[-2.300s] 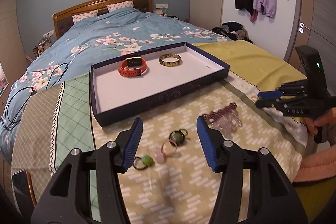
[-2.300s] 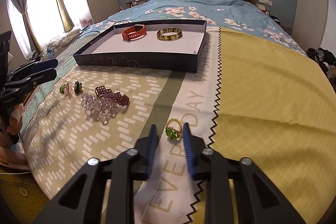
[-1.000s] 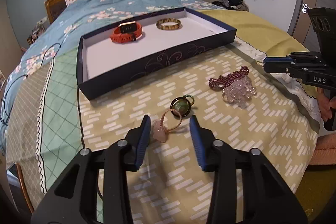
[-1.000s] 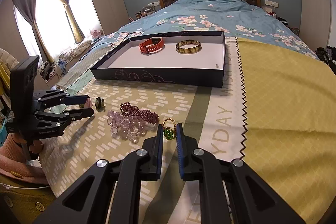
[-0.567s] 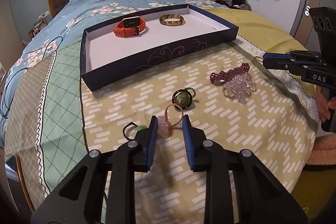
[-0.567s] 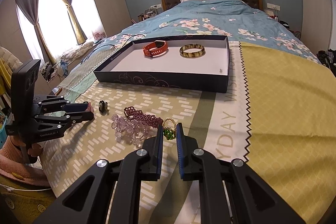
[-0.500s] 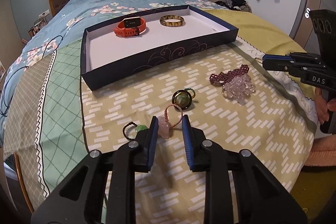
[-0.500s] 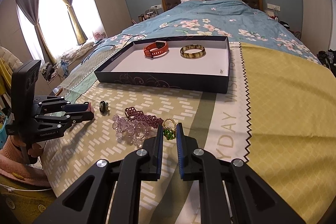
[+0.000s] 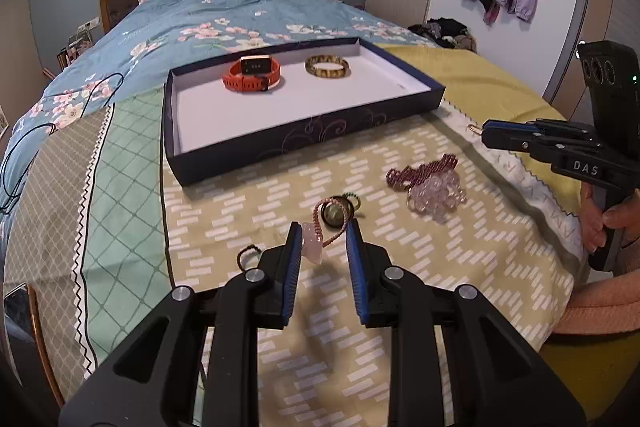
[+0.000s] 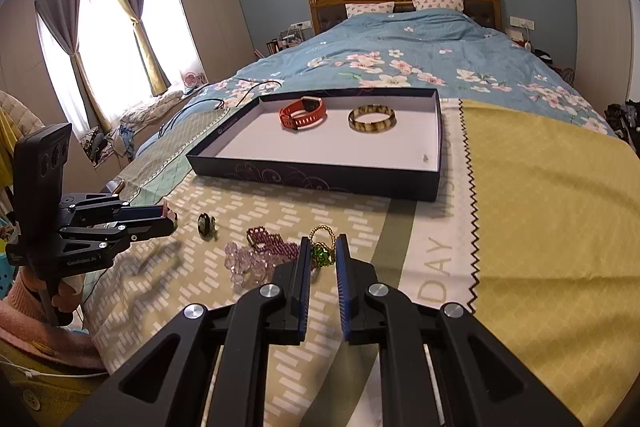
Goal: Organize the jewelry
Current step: 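Move the left tool to the pink pendant necklace while the right tool approaches the crystal bracelet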
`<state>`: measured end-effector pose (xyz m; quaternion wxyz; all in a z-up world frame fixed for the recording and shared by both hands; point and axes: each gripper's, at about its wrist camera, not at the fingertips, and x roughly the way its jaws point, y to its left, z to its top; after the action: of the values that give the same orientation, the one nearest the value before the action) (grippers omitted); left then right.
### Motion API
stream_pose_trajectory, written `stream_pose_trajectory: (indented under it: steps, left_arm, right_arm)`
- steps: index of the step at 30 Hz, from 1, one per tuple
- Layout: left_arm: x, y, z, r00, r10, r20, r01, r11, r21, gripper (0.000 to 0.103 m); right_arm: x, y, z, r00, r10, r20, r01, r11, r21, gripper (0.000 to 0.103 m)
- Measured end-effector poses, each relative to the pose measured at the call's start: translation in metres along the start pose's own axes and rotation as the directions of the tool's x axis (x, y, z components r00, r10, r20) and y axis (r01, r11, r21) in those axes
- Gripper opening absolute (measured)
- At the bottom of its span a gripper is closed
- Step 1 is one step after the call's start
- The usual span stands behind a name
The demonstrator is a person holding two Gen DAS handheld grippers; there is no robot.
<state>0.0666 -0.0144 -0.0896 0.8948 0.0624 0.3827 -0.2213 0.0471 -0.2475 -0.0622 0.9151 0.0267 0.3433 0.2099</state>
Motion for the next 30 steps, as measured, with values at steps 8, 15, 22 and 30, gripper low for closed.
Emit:
stream_pose_trajectory:
  steps: [8,15,22,30]
  left_arm:
    - [-0.004,-0.002,0.003,1.000,-0.008,0.013,0.008,1.000,-0.001,0.023]
    - [0.001,0.002,-0.002,1.000,-0.008,-0.006,0.008,1.000,-0.020,0.023]
    - [0.010,0.004,-0.005,1.000,-0.005,-0.028,0.004,0.999,-0.033,0.023]
    - [0.011,0.005,-0.007,0.999,-0.010,-0.031,0.009,0.999,-0.038,0.023]
  right_arm:
    - [0.004,0.002,0.002,1.000,-0.004,-0.007,0.004,1.000,-0.010,0.011]
    - [0.015,-0.003,-0.004,0.998,-0.028,-0.062,0.028,1.000,-0.001,0.011]
    - [0.019,-0.005,-0.007,0.996,-0.038,-0.077,0.039,0.999,0.001,0.011]
    - [0.021,-0.007,-0.007,0.996,-0.046,-0.080,0.047,0.999,0.014,0.011]
